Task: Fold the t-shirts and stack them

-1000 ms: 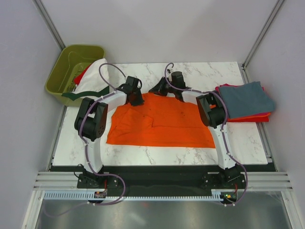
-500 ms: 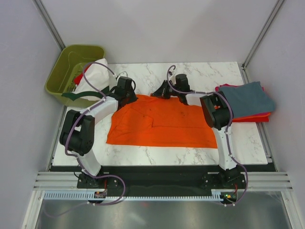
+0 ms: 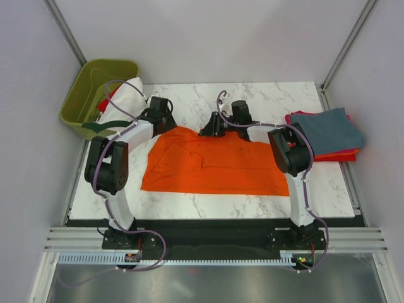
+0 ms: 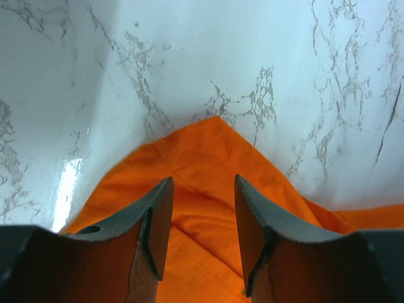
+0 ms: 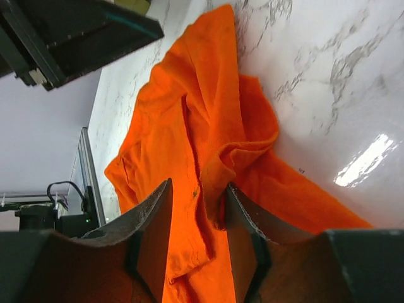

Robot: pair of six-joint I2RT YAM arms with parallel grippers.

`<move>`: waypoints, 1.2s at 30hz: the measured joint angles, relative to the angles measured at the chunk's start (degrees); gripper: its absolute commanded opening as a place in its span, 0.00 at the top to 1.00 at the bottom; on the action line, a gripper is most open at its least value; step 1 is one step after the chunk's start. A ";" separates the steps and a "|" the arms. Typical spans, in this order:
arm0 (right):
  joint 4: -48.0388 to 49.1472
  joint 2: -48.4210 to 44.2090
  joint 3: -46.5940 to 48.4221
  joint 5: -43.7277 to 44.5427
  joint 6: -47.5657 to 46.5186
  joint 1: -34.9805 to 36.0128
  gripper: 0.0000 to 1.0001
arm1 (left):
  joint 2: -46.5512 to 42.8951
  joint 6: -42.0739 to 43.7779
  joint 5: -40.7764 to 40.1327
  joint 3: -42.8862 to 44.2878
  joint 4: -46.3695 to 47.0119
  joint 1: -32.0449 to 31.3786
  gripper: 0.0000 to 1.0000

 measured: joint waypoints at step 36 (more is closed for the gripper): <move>-17.03 -1.92 -2.58 2.93 -8.48 1.81 0.54 | 12.31 3.02 13.92 11.32 -3.91 2.91 0.62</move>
